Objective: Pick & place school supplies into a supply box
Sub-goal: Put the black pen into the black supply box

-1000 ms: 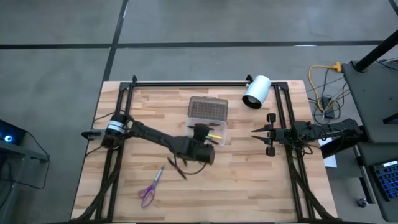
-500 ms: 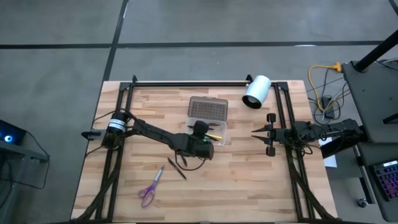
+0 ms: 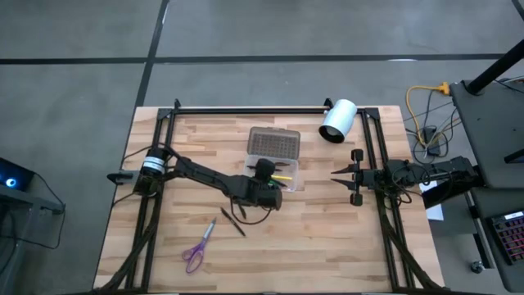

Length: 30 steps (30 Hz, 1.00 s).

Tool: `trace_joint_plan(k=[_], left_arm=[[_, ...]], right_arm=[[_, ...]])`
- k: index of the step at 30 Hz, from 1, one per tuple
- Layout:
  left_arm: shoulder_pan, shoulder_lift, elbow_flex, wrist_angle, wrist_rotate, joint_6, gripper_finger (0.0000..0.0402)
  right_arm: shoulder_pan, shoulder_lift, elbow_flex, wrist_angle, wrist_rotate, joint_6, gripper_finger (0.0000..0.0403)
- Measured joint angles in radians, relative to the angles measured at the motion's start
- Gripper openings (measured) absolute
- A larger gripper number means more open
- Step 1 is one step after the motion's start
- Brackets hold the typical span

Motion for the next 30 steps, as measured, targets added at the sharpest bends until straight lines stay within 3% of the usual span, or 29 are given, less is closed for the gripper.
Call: trace_joint_plan(k=[24,27,30], left_arm=[[-0.179,-0.047,0.001,-0.029,0.009,-0.043,0.0054],[-0.207,-0.047,0.000,-0.082,0.063,-0.095,0.0054],[-0.223,-0.053,0.002,-0.136,0.186,-0.164,0.0054]], right_arm=[[0.000,0.000,0.000,0.000,0.000,0.000,0.0079],[0.000,-0.001,0.000,0.000,0.000,0.000,0.0074],[0.000,-0.001,0.000,0.000,0.000,0.000,0.0070]])
